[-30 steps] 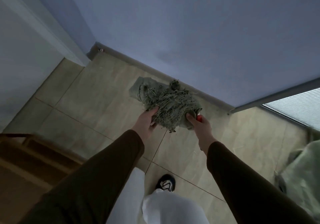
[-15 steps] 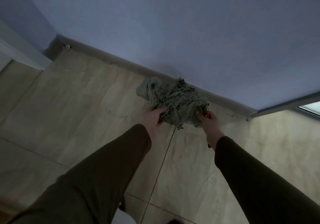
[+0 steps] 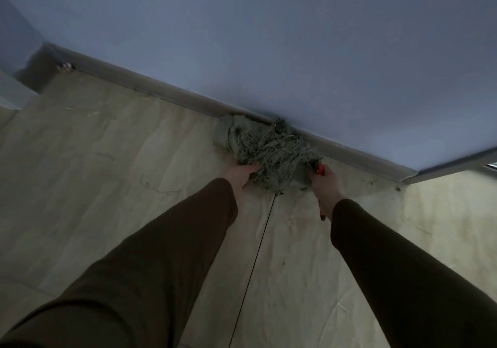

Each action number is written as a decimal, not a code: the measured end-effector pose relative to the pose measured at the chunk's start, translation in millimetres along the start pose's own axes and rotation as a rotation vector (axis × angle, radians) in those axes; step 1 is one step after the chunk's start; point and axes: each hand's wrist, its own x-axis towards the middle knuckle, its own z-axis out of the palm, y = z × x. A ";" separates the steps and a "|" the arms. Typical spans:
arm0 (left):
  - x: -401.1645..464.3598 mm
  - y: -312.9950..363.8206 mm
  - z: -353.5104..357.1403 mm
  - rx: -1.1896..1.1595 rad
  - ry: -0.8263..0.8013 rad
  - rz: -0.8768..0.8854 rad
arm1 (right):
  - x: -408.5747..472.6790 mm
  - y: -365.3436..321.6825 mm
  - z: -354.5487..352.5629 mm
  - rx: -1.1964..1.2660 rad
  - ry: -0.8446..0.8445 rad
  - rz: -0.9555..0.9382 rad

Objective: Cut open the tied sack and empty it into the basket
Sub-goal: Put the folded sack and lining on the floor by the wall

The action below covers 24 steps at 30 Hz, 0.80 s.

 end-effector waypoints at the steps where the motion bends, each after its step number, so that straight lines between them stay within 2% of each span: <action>1: 0.9 -0.2 0.9 0.017 -0.008 -0.007 | 2.2 1.7 1.1 -0.030 -0.002 -0.003; 8: -2.1 -2.2 0.8 0.096 -0.054 -0.026 | 3.2 3.3 5.6 -0.121 -0.019 -0.016; 14: -32.3 -3.2 -21.0 0.275 -0.018 -0.033 | -25.8 -16.5 -13.8 -0.113 0.086 -0.034; 24: -188.4 33.7 -42.5 0.250 0.094 0.152 | -158.6 -115.5 -49.9 -0.062 -0.045 -0.035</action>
